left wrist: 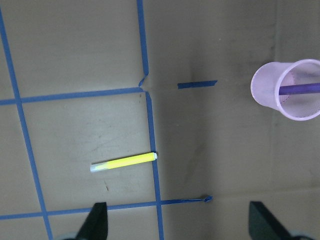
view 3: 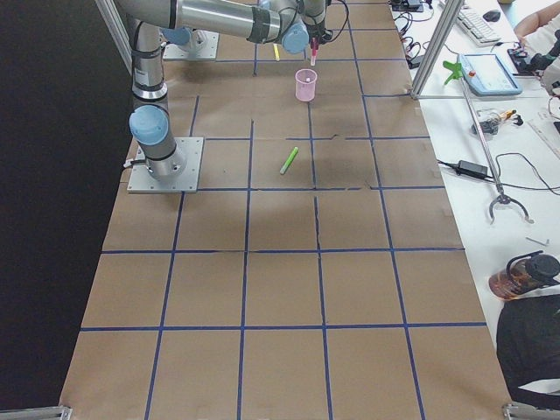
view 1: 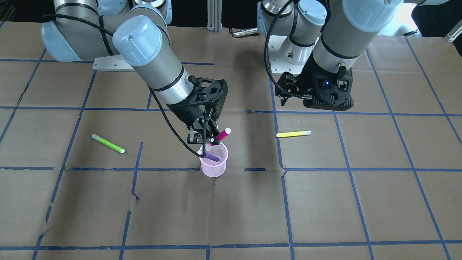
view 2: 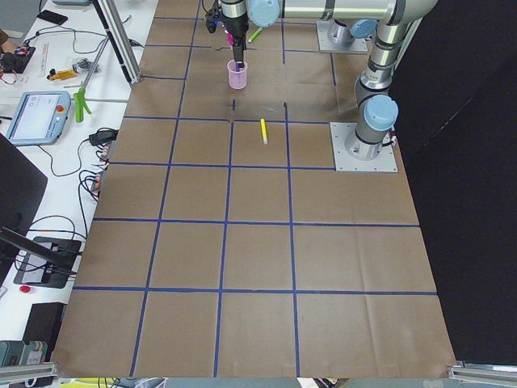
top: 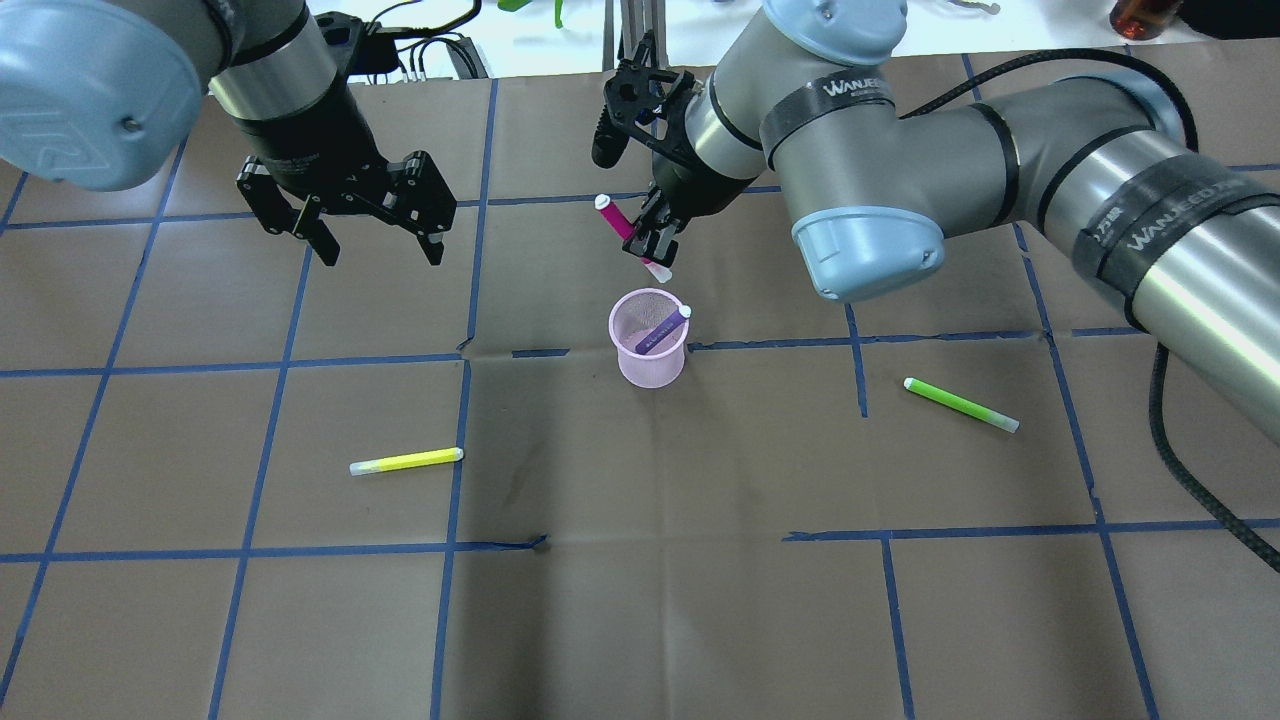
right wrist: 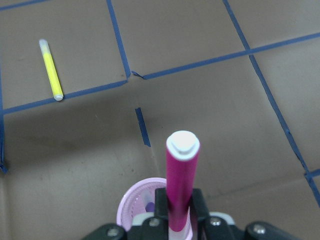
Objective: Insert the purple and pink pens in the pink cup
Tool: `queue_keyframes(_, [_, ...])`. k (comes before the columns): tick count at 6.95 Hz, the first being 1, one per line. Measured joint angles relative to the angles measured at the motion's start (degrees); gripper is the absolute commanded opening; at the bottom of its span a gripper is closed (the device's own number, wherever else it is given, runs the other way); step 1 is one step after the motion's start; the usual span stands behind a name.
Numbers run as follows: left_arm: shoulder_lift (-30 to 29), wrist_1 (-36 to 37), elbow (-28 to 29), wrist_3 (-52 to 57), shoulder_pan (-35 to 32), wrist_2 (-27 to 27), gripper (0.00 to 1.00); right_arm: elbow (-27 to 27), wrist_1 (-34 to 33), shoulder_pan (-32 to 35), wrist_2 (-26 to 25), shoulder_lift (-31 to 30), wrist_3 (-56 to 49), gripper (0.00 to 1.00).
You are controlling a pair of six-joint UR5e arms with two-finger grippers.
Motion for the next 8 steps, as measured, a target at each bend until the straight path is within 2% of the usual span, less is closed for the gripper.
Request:
queue_keyframes(1, [0.68, 2.21, -0.04, 2.12, 0.27, -0.04, 0.98, 3.37, -4.92, 0.11, 2.19, -0.19, 1.46, 0.05])
queue_keyframes(3, [2.19, 1.23, -0.66, 1.0, 1.0, 0.42, 0.98, 10.06, -15.21, -0.18, 3.57, 0.04, 4.02, 0.05])
queue_keyframes(5, [3.66, 0.5, 0.07, -0.53, 1.14, 0.94, 0.98, 12.02, -19.51, -0.32, 3.29, 1.86, 4.52, 0.07])
queue_keyframes(6, [4.51, 0.22, 0.18, -1.64, 1.19, 1.64, 0.98, 12.32, -20.64, -0.34, 3.07, 3.16, 4.58, 0.12])
queue_keyframes(7, [5.13, 0.12, -0.21, -2.22, 1.21, 1.94, 0.98, 12.65, -21.09, -0.34, 3.0, 4.01, 4.63, 0.61])
queue_keyframes(8, [5.6, 0.26, -0.81, -2.48, 1.23, 1.94, 0.98, 13.13, -21.24, -0.33, 3.17, 4.36, 4.88, 1.0])
